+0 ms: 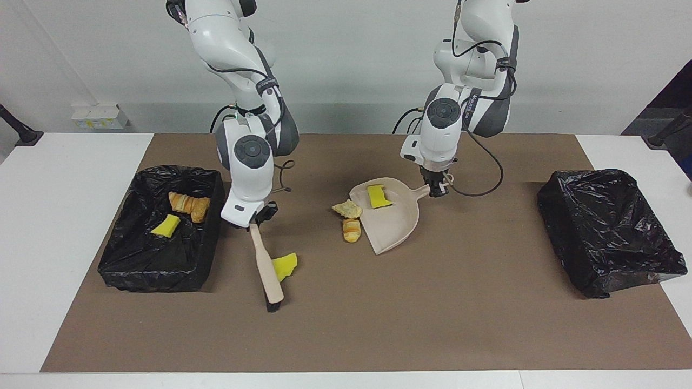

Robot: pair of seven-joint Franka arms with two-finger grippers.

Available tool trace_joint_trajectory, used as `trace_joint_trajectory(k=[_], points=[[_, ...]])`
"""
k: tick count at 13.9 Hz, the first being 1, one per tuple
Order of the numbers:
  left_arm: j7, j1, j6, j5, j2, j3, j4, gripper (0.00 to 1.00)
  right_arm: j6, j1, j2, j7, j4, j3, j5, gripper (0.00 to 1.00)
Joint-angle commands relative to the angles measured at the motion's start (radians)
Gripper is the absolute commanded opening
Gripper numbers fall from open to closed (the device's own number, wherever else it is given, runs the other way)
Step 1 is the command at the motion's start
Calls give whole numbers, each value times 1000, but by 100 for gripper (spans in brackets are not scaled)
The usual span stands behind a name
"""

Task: Sweep and dump trash in bin
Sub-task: 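Sweep the remaining pieces into the dustpan with the right gripper's brush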

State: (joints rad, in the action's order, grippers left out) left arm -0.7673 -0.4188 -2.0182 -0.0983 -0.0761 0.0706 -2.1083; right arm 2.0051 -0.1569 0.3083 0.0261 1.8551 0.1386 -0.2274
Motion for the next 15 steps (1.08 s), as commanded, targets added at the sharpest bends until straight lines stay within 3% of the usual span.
trace_joint_trajectory(k=[1, 7, 15], points=[[-1, -20, -37, -8, 2, -12, -21, 0, -11, -64, -67, -17, 87, 6, 69, 0], [2, -21, -37, -8, 9, -12, -33, 0, -5, -226, -179, -135, 237, 6, 216, 0], [-17, -20, -166, -8, 27, -12, -102, 0, 52, -366, -169, -233, 185, 6, 379, 0]])
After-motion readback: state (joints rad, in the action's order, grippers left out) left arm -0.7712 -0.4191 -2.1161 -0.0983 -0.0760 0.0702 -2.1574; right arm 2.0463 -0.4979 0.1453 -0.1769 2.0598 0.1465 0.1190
